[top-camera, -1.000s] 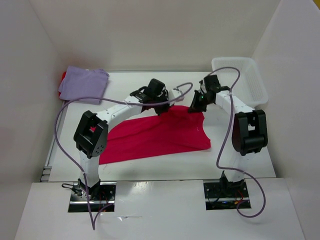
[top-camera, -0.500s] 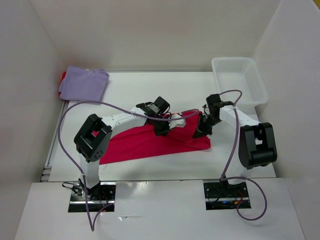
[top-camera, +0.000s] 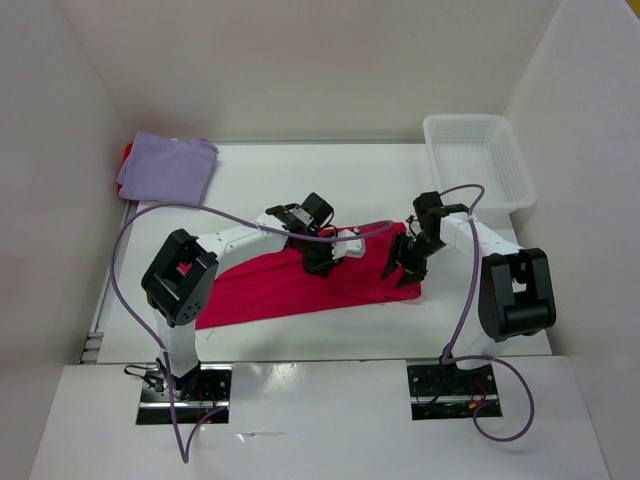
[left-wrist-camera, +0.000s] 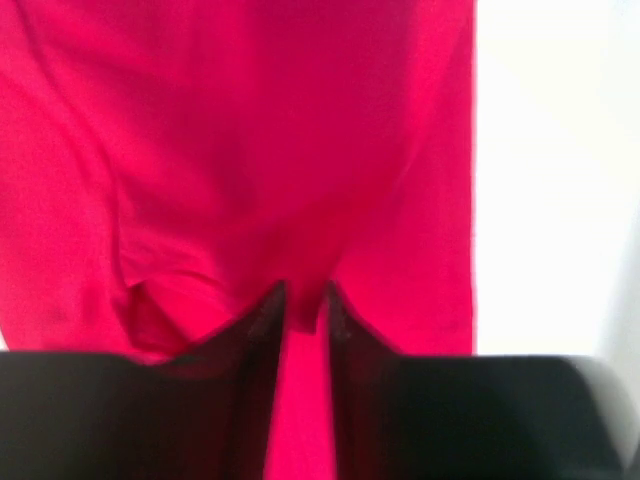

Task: Fold and stack the t-shirts
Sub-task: Fold the other side of the tshirt into a rectangle, then rotate the tshirt 90 degrees

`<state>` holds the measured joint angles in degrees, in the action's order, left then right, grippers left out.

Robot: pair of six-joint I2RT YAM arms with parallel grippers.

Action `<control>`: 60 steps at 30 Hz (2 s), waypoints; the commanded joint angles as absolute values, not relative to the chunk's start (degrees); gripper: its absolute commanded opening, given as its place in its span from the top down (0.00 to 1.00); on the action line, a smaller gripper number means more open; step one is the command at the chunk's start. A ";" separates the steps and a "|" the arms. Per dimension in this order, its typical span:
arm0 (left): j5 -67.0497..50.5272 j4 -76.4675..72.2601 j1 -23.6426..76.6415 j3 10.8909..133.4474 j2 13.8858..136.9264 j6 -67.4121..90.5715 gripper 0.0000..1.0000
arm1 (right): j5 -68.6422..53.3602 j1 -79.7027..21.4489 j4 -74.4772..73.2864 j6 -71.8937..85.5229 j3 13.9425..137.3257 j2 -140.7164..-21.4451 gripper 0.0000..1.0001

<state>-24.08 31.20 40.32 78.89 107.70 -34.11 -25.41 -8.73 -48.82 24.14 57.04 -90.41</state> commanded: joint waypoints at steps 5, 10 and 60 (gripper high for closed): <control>-23.57 33.05 42.98 76.99 107.23 -34.99 0.50 | -18.91 -8.79 -46.51 26.88 62.66 -86.48 0.45; -21.09 34.27 42.19 80.05 105.82 -32.96 0.45 | -11.26 -7.56 -39.13 27.51 70.64 -92.96 0.58; 4.22 37.26 -5.54 62.75 98.88 -30.50 0.41 | -2.29 -8.44 -36.82 17.58 105.84 -119.56 0.52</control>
